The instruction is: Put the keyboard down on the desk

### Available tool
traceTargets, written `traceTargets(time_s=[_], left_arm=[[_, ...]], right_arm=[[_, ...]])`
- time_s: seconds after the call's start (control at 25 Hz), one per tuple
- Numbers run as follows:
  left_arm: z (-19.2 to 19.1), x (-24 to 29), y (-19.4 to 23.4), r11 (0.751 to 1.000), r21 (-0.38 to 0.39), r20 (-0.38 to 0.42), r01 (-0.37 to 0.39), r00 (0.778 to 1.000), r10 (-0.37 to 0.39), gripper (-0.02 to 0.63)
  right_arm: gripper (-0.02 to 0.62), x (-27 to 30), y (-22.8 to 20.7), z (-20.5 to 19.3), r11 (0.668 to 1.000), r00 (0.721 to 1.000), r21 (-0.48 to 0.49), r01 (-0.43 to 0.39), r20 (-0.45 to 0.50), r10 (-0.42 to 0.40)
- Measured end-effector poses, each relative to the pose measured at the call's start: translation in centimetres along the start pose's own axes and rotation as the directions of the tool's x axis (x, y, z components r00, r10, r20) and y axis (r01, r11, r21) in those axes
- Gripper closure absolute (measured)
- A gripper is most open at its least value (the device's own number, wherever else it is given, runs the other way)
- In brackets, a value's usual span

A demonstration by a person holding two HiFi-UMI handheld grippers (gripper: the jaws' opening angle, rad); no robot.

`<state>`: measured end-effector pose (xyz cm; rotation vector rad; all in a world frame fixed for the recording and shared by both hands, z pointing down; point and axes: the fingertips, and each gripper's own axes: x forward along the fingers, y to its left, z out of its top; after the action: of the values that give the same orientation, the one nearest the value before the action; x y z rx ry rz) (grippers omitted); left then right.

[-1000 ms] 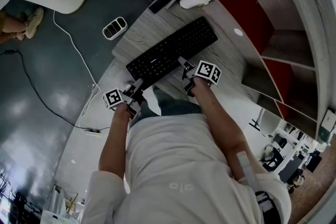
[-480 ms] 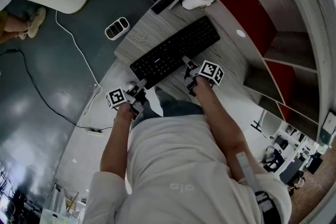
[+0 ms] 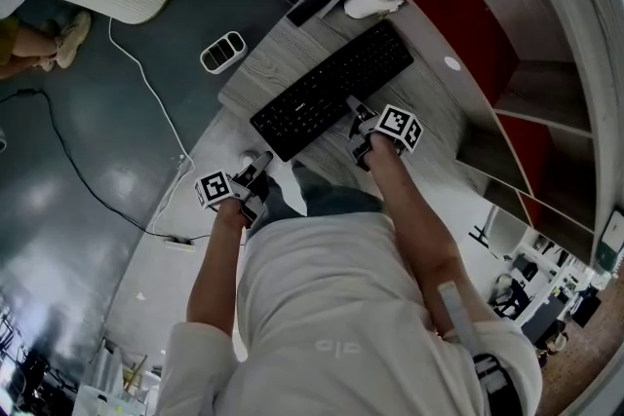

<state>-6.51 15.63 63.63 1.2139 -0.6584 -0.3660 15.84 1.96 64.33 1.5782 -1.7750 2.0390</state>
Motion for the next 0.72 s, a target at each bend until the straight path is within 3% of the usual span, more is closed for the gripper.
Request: traceTargets(time_s=[0.48,0.6,0.72], left_arm=[[1.2,-1.1,-2.2,0.998,0.056,0.01,0.031,0.999,-0.031,0.447],[0.8,-1.9,-4.2,0.997,0.036,0.02,0.068,0.997,-0.069,0.466],[0.9,-3.1,-6.3,0.994,0.087,0.015,0.069,0.997,-0.071,0.5]], right_arm=[[0.428,0.6,0.4,0.9,1.0,1.0,-0.02,0.004,0.015,-0.004],[0.407,-0.7,0.6,0.3,0.997,0.999,-0.065,0.042,0.027,-0.04],[0.408,-2.8,1.9,-0.4,0.996,0.998,-0.083,0.041,0.061,-0.036]])
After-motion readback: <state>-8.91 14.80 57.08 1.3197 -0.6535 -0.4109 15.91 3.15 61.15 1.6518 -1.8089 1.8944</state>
